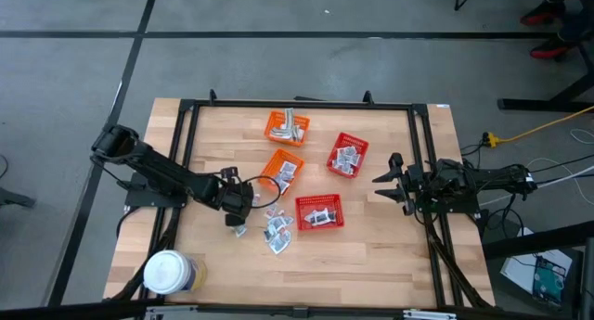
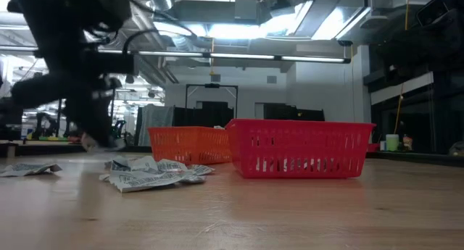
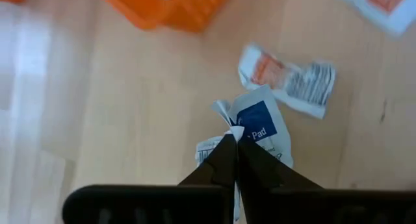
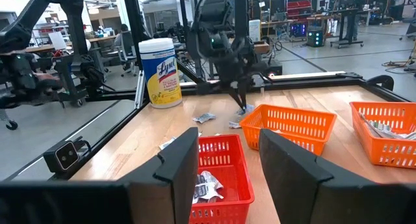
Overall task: Pick & Place First Aid Supplies
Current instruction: Put the blue alcohol pad into the bottom orange bin
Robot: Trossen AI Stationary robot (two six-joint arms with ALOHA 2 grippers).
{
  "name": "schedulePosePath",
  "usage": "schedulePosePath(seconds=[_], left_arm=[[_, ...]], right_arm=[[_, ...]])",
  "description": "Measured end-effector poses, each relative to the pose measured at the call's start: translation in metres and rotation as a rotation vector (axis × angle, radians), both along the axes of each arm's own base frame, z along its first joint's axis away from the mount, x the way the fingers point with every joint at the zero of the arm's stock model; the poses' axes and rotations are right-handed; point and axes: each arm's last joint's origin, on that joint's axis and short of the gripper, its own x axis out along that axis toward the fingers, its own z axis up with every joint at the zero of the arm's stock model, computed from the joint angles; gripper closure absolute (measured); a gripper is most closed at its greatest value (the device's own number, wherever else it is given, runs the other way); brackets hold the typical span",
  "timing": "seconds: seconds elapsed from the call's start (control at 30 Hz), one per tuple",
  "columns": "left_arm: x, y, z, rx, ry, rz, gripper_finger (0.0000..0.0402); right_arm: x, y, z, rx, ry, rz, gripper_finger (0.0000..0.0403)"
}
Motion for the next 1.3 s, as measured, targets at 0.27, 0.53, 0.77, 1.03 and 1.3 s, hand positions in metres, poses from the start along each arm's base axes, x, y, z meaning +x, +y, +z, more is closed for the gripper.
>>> schedulePosePath(seconds=[0.27, 0.53, 0.77, 1.03, 1.3], left_arm=[[-0.005, 0.002, 0.027, -0.047, -0.14, 0.085, 0.0398], [0.007, -0.01, 0.008, -0.169, -0.09, 0.04, 0.0399], [0.013, -0.018, -0.006, -0.215, -0.068, 0.051, 0.0397], [0.008, -0.018, -0.002, -0.246, -0.043, 0.045, 0.0354], [0.001, -0.01, 0.003, -0.236, -0.018, 0.139, 0.0347]], right_arm=[[0.0, 0.0, 0.0, 0.0, 0.0, 0.0, 0.024], [0.0, 0.0, 0.0, 0.0, 0.0, 0.0, 0.024], [0.0, 0.0, 0.0, 0.0, 0.0, 0.0, 0.024], [0.0, 0.0, 0.0, 0.0, 0.0, 0.0, 0.024], [0.0, 0.0, 0.0, 0.0, 0.0, 0.0, 0.024]])
